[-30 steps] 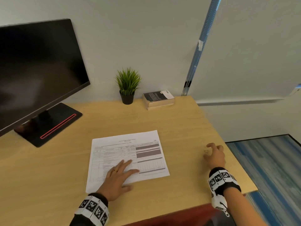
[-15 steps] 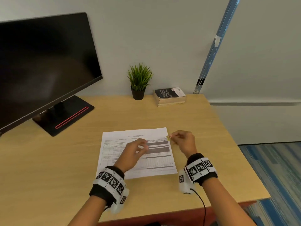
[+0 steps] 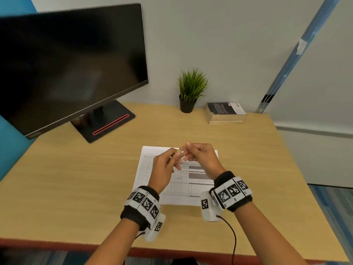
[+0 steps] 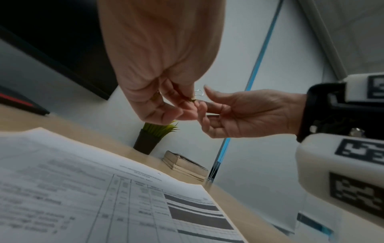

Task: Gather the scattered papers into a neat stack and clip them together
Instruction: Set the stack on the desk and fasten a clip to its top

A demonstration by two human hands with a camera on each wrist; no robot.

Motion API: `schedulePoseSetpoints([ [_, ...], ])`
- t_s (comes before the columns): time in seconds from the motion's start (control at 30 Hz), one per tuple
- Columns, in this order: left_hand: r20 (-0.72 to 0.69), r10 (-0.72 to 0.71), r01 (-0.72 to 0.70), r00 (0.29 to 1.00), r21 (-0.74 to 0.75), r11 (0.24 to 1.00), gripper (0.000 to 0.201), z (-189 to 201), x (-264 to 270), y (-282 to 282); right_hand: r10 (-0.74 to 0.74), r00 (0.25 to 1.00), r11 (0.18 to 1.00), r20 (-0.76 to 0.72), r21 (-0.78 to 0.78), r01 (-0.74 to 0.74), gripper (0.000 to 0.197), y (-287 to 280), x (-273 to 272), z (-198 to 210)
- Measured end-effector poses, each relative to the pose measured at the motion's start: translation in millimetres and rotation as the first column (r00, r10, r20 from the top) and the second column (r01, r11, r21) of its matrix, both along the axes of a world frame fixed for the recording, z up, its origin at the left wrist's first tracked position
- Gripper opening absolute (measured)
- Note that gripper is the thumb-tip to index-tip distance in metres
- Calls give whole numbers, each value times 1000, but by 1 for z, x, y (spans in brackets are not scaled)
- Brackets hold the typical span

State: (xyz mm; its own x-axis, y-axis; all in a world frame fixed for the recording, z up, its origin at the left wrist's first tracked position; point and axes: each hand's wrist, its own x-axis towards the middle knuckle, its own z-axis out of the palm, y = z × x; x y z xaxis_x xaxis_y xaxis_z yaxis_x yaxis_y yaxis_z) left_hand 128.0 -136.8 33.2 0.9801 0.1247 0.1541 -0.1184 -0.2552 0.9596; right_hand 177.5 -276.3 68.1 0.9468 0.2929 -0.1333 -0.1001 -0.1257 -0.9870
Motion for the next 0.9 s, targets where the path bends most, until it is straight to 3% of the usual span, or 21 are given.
schedulePoseSetpoints([
  [0.2, -23, 1, -2, 1000, -26, 1000, 24, -3, -5, -2, 36, 999, 999, 23, -41, -35, 18, 3, -7, -4],
  [0.33, -214, -243, 271, 946, 113, 956, 12, -6, 4, 23, -44, 997, 992, 58, -112, 50, 16, -8, -15, -11],
  [0.4, -278, -228, 310, 933, 303, 901, 17, -7, 19, 40, -44, 989, 981, 144, -181, 70, 7, -18, -31, -10],
  [0.47, -228, -103, 212, 968, 532, 820, 23, -5, 45, 49, 185, 972, 932, 147, -340, -126, 1, -22, -57, -12],
  [0.5, -207, -77, 190, 975, 608, 771, 27, -4, 60, 48, 314, 945, 865, 87, -437, -247, 5, -21, -73, -16],
  [0.57, -224, -102, 233, 969, 702, 673, 36, -6, 89, 40, 423, 903, 737, -74, -551, -391, 18, -15, -99, -26],
  [0.73, -438, -172, 469, 882, 793, 388, 42, -32, 122, 24, 404, 896, 575, -186, -710, -406, 23, 6, -118, -57],
  [0.9, -385, -133, 408, 913, 867, 287, 37, -50, 120, 18, 370, 902, 481, -223, -784, -392, 27, 16, -113, -63],
])
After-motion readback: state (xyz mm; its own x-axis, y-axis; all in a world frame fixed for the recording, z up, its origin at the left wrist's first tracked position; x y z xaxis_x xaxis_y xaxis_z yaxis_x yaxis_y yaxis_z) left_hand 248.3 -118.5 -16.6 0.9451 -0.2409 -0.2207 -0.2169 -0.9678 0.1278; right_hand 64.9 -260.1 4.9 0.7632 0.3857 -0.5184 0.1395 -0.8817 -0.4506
